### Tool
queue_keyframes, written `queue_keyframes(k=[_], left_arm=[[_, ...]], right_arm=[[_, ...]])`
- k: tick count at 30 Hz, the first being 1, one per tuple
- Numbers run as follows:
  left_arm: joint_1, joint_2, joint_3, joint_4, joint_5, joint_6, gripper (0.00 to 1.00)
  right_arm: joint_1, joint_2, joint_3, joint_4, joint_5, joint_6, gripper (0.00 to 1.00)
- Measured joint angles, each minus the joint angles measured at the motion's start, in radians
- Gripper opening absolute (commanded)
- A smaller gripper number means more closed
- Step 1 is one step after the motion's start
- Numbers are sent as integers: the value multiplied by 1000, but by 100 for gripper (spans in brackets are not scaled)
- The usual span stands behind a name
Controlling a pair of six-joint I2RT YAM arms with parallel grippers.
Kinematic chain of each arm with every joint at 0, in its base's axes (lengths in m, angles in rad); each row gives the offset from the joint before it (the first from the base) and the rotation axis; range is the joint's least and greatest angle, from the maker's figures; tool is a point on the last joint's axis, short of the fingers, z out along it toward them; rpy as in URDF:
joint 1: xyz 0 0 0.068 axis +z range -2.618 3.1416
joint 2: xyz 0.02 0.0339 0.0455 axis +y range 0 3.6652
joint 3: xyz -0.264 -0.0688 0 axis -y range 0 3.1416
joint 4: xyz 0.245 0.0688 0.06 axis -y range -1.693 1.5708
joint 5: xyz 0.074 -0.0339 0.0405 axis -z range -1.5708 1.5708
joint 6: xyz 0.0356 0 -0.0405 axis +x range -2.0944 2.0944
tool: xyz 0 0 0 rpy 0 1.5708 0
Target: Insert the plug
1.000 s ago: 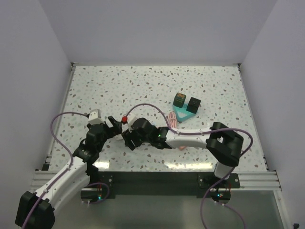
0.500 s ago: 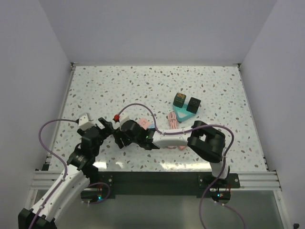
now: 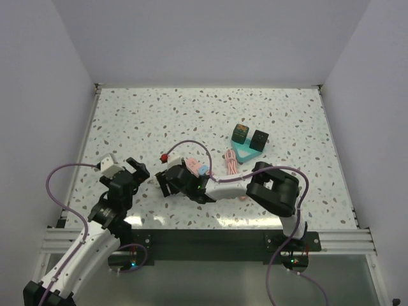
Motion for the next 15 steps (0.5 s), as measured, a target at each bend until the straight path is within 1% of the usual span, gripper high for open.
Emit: queue_keyframes(k=[8, 11, 15], left_arm=[[0, -60, 24, -42, -27, -17, 100], [0, -63, 26, -44, -27, -17, 100], [0, -62, 27, -49, -27, -17, 100]], right_arm=[[-2, 9, 9, 13, -3, 3, 79], [-2, 29, 26, 15, -5, 3, 82], [5, 58, 51, 11, -3, 3, 82]])
